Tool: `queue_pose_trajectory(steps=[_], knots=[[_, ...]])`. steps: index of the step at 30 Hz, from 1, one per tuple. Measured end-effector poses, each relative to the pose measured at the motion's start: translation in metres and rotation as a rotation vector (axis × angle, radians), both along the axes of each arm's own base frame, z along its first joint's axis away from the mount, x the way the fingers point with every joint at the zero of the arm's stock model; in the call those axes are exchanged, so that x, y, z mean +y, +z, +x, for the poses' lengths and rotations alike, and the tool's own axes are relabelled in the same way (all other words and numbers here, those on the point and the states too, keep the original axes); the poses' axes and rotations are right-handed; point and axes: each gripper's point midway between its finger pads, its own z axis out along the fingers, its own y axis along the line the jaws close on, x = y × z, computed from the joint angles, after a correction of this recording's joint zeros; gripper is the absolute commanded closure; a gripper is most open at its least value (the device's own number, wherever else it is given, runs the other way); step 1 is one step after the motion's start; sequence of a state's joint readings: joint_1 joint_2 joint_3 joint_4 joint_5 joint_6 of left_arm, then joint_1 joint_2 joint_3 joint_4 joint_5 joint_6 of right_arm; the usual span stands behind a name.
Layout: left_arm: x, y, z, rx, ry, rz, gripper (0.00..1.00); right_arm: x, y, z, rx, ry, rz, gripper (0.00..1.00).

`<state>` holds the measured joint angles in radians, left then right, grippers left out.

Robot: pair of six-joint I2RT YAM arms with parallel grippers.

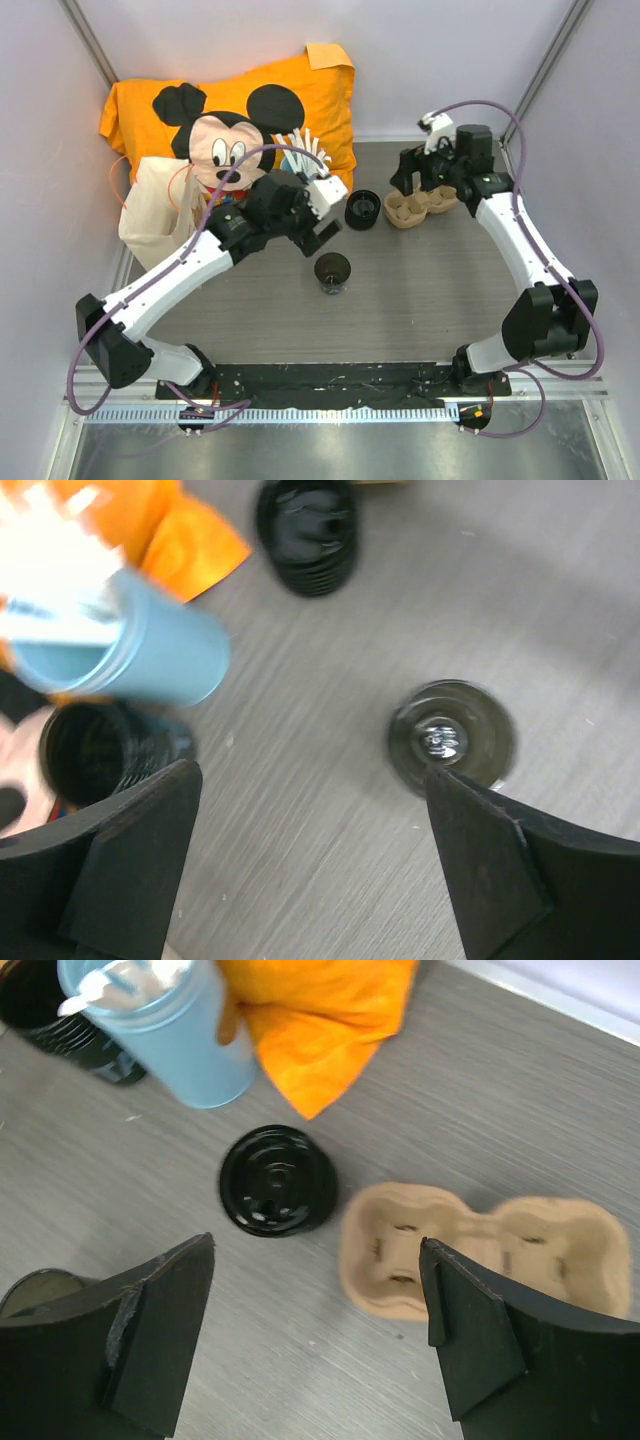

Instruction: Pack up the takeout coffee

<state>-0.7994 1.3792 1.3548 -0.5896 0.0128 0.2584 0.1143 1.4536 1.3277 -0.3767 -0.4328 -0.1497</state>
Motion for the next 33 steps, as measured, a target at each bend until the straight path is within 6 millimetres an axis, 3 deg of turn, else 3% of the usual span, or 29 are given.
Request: queue_pose_trajectory(steps=[4, 6, 11, 17, 24, 33], knots=[[0.034, 0.009, 0.025, 0.01, 0.131, -0.05, 0.0, 0.039, -0.012, 0.002, 0.032, 0.076, -0.027, 0.17], [0.051, 0.011, 0.035, 0.013, 0.19, -0.066, 0.0, 0.048, -0.016, 0.01, 0.045, 0.089, -0.023, 0.18], [0.08, 0.021, 0.046, 0.017, 0.283, -0.117, 0.0, 0.051, -0.033, 0.035, 0.085, 0.052, -0.028, 0.21], [0.108, 0.029, 0.049, 0.014, 0.359, -0.173, 0.0, 0.054, -0.074, 0.049, 0.173, 0.024, -0.053, 0.29], [0.119, 0.022, 0.049, 0.047, 0.392, -0.2, 0.0, 0.059, -0.107, 0.051, 0.243, 0.017, -0.073, 0.35], [0.114, 0.019, 0.046, 0.068, 0.377, -0.223, 0.0, 0.072, -0.115, 0.044, 0.247, 0.03, -0.123, 0.4]])
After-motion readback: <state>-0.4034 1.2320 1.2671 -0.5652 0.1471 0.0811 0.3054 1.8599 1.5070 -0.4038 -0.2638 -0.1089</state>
